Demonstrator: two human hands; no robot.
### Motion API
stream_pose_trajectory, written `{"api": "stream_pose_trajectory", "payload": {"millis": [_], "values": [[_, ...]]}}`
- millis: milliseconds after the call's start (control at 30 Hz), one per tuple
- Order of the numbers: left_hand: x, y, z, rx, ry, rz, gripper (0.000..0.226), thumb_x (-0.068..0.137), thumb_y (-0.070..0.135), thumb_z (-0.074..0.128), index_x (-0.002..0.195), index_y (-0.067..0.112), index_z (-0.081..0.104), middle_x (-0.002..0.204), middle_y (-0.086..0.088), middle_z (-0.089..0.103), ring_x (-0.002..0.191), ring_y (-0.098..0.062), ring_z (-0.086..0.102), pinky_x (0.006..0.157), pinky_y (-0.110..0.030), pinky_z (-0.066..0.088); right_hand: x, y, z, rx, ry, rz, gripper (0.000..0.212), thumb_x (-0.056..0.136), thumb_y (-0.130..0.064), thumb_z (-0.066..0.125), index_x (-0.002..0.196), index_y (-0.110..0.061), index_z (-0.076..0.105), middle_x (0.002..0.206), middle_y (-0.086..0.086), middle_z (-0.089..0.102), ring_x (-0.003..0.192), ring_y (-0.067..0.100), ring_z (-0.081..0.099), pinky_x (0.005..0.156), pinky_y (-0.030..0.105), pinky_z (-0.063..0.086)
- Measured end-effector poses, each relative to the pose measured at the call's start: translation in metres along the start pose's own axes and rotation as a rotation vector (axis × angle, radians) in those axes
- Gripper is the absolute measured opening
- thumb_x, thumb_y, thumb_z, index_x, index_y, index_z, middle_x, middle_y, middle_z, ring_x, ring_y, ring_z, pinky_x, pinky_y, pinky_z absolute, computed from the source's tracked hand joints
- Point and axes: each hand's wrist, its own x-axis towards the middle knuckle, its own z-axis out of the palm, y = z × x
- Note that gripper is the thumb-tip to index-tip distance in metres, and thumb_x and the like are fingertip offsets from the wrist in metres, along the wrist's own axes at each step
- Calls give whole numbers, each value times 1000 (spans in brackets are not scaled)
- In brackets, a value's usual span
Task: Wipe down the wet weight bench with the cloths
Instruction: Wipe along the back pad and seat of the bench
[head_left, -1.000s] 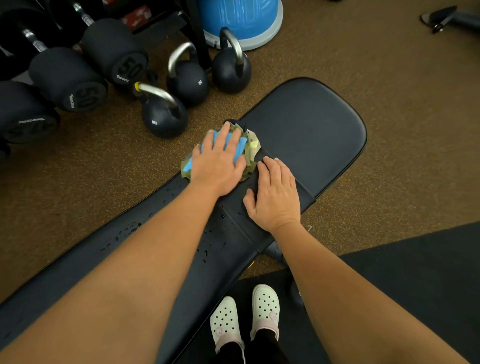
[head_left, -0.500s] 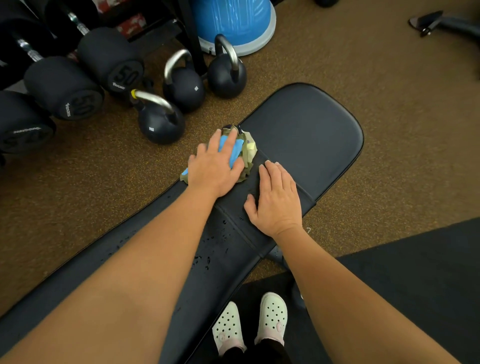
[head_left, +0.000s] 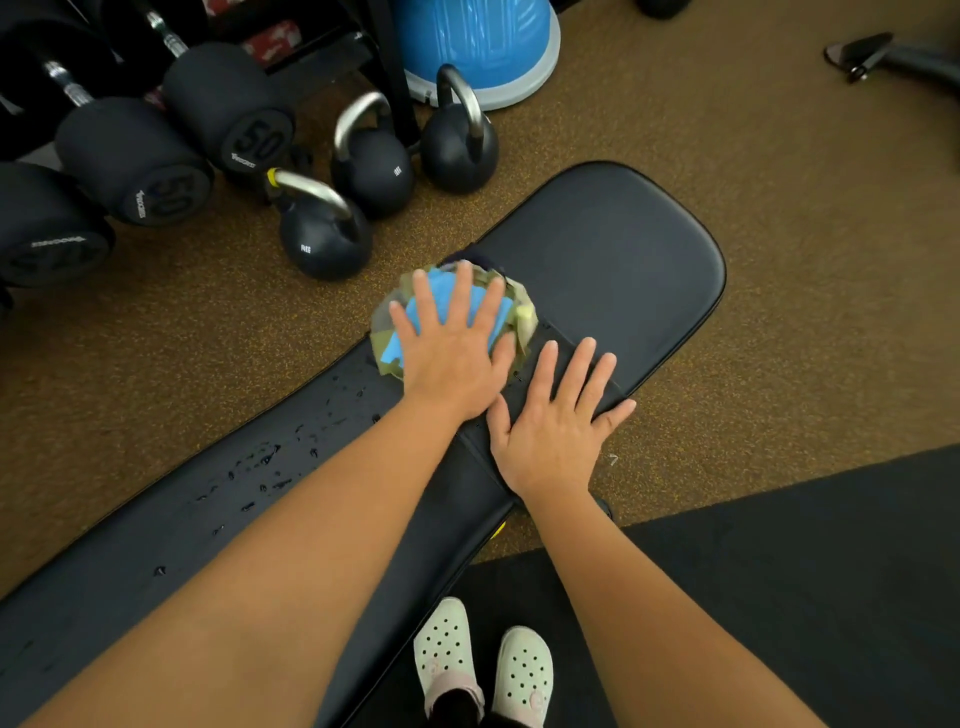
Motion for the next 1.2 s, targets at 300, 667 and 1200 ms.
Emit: {"api": "stream_pose_trajectory", "payload": {"millis": [300,667,1200], "values": [[5,-42,-2,14,-34,135,65,92,62,15,152,39,6,163,7,-2,148,-35,-3,113,-64,15,1,2,-3,14,-28,-26,100,81,-77,27,154,-12,9,160,21,-6,145,40,-16,109,69,-4],[-28,-40,1,37,-18,257,59,96,53,10,153,38,11,163,6,4,149,-28,-2,117,-57,9,-2,8,-5,8,-22,-108,103,80,-78,23,154,-8,8,159,24,-8,145,42,-16,112,63,-6],[-5,-2,-1,-8,-63,-59,63,96,53,20,152,38,-5,162,3,-10,147,-34,-13,117,-59,1,-4,12,-1,48,5,-126,111,78,-80,29,152,0,9,159,25,-4,146,39,-12,116,59,-3]]}}
